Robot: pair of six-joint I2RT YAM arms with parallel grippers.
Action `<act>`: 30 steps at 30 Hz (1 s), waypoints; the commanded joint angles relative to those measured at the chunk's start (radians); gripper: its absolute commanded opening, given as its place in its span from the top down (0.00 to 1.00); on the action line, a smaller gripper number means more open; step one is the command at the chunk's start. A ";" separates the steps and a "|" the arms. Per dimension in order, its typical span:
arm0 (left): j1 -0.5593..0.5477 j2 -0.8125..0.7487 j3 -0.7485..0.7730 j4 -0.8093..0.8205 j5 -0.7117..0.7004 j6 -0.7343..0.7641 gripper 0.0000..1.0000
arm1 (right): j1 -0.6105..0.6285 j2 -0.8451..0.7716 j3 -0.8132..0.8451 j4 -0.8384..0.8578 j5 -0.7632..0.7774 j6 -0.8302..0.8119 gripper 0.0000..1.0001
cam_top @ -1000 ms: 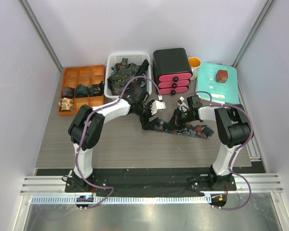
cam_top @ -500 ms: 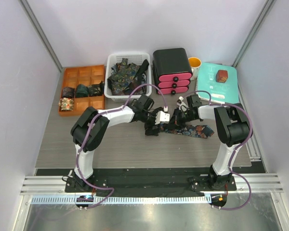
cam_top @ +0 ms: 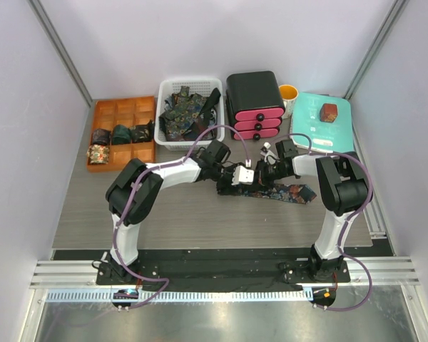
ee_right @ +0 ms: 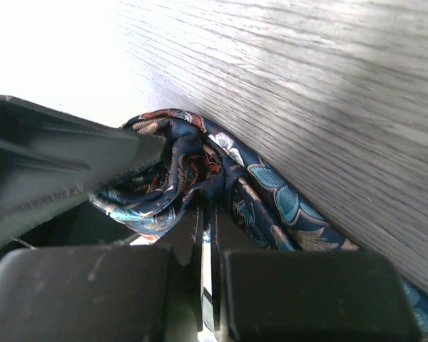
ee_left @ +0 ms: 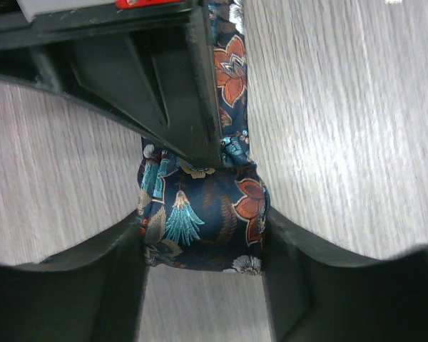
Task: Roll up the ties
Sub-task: Roll the tie at the center of the board.
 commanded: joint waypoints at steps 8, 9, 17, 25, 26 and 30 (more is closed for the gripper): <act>-0.019 0.074 0.182 -0.364 -0.098 -0.017 0.70 | 0.001 -0.051 0.025 -0.023 0.118 0.002 0.56; -0.019 0.082 0.198 -0.392 -0.114 -0.023 0.71 | -0.001 -0.067 0.031 -0.033 0.114 -0.003 0.53; -0.019 0.195 0.390 -0.622 -0.182 -0.095 0.71 | -0.010 -0.176 0.017 -0.083 0.072 0.011 0.48; -0.028 0.260 0.454 -0.660 -0.254 -0.130 0.69 | -0.010 -0.125 -0.006 0.022 0.052 0.112 0.44; -0.028 0.260 0.453 -0.659 -0.254 -0.132 0.68 | -0.007 -0.116 -0.012 0.041 0.051 0.124 0.44; -0.028 0.263 0.449 -0.651 -0.268 -0.137 0.64 | 0.009 -0.105 -0.035 0.130 0.052 0.180 0.46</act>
